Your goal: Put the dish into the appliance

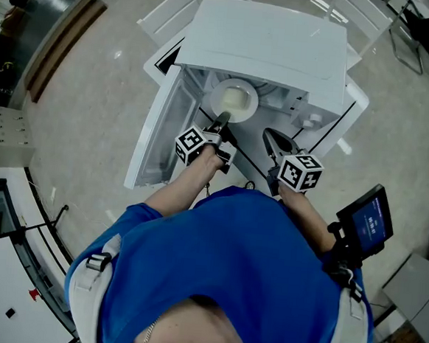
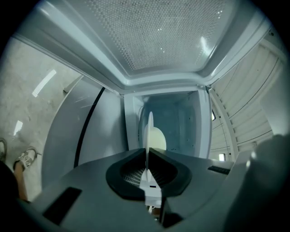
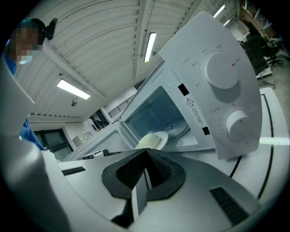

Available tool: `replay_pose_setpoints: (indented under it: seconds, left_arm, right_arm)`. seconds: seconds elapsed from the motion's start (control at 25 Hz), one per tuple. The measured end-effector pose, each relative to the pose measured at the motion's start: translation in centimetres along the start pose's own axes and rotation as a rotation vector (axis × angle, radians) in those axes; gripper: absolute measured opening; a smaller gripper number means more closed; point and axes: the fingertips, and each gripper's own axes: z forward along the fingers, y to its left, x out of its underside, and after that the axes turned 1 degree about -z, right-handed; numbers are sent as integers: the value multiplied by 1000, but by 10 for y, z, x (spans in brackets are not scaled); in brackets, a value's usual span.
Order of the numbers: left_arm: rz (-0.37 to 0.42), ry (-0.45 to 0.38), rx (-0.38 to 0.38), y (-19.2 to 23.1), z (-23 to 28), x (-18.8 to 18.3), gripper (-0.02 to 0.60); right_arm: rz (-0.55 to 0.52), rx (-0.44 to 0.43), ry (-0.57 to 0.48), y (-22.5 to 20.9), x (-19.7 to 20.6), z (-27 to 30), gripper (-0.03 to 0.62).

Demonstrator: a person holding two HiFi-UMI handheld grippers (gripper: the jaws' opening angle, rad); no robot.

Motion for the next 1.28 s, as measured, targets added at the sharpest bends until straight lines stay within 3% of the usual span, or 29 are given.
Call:
replay_pose_setpoints:
  seconds: [0.24, 0.72, 1.28]
  left_arm:
    - [-15, -10, -38, 12, 33, -5, 17]
    - [-48, -12, -62, 9, 49, -8, 17]
    - [-34, -27, -80, 9, 67, -15, 17]
  right_arm:
    - [10, -2, 12, -24, -3, 15, 2]
    - [27, 9, 27, -22, 1, 16, 2]
    - [21, 14, 27, -23, 1, 15, 2]
